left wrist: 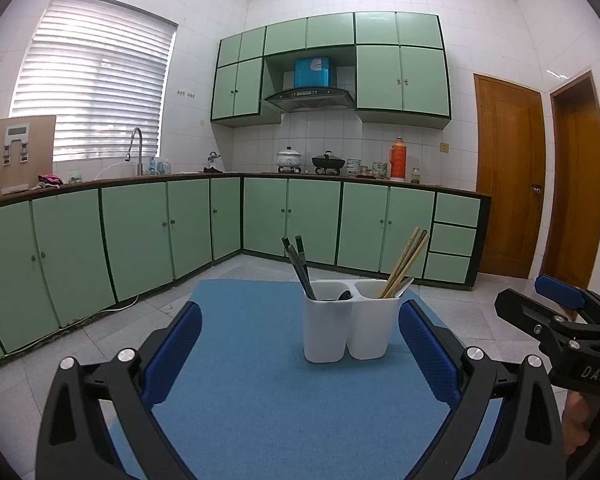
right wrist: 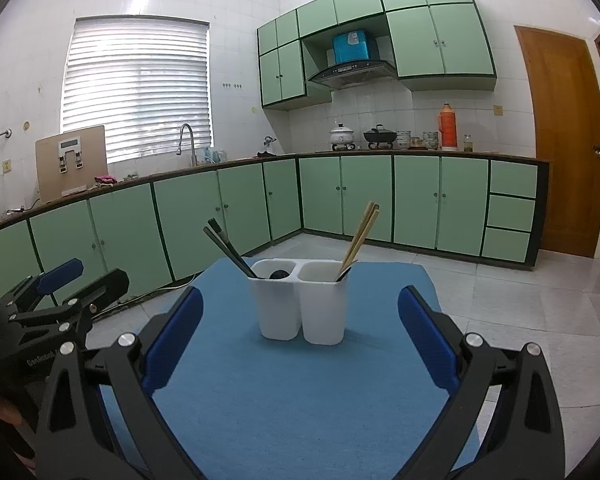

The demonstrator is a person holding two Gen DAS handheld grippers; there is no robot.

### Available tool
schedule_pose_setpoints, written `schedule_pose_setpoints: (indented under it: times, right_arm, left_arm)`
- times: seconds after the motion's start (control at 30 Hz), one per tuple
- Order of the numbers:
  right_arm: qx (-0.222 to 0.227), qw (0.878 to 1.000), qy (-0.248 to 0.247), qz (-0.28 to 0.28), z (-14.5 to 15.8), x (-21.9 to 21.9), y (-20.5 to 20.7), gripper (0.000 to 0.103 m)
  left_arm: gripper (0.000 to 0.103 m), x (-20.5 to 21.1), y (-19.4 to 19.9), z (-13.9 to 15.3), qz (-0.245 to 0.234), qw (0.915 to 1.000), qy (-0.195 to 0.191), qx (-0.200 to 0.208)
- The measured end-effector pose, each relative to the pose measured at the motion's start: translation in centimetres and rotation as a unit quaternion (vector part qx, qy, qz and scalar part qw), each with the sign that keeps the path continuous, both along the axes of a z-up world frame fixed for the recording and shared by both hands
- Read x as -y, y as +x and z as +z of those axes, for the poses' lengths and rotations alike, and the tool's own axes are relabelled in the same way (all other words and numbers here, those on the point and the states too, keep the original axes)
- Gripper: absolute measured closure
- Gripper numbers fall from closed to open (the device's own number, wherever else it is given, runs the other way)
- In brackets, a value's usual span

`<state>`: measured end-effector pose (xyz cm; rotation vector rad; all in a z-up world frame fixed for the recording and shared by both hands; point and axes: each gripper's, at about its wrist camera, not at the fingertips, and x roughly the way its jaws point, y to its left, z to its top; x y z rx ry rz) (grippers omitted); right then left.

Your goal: Organize utensils

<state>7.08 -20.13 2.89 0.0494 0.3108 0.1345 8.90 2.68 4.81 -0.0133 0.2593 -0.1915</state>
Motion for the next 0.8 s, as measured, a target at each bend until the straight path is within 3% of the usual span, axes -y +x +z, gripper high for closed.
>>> schedule_pose_setpoints:
  times: [0.8]
  right_arm:
    - [0.001,1.0,-0.002,0.0,0.01,0.18,-0.18,0.008]
  left_arm:
    - [0.006,-0.68,-0.14,0.02,0.004,1.0,-0.001,0.004]
